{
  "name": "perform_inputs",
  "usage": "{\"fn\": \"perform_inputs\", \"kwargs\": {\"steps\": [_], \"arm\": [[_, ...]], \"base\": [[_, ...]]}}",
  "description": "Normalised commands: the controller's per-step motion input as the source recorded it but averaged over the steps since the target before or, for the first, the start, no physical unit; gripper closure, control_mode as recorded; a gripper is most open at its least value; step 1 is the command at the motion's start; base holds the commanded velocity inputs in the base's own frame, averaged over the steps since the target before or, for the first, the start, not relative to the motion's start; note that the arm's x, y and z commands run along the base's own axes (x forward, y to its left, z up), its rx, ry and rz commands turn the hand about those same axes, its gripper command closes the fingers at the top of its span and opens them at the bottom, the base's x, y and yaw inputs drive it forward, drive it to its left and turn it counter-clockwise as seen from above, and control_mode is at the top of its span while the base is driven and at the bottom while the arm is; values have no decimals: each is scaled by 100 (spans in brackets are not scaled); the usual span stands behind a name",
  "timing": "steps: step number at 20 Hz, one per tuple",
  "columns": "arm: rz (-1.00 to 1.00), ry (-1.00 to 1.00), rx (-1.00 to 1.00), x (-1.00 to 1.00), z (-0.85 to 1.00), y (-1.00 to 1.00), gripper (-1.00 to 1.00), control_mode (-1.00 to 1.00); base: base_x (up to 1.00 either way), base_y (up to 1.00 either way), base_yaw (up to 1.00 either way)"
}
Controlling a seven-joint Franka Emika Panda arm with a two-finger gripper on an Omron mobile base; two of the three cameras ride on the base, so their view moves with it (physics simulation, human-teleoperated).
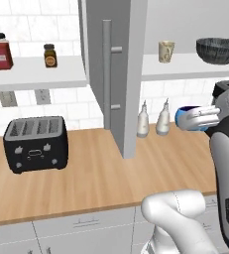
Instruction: Gather all objects into one cabinet and sort the glasses and bowls to opposite sides.
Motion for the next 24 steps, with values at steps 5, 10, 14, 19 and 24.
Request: {"fn": "perform_inputs", "kwargs": {"steps": [5,10,14,19,24], "arm": [[11,-2,7,62,55,0,100,-100],[19,-5,8,62,54,1,100,-100],[19,-12,0,41,31,14,100,-100],[6,-5,-2,54,3,53,100,-100],[0,1,-1,95,-4,27,100,-100]], "base": [[0,0,0],[0,0,0],[0,0,0],[0,0,0],[0,0,0]]}}
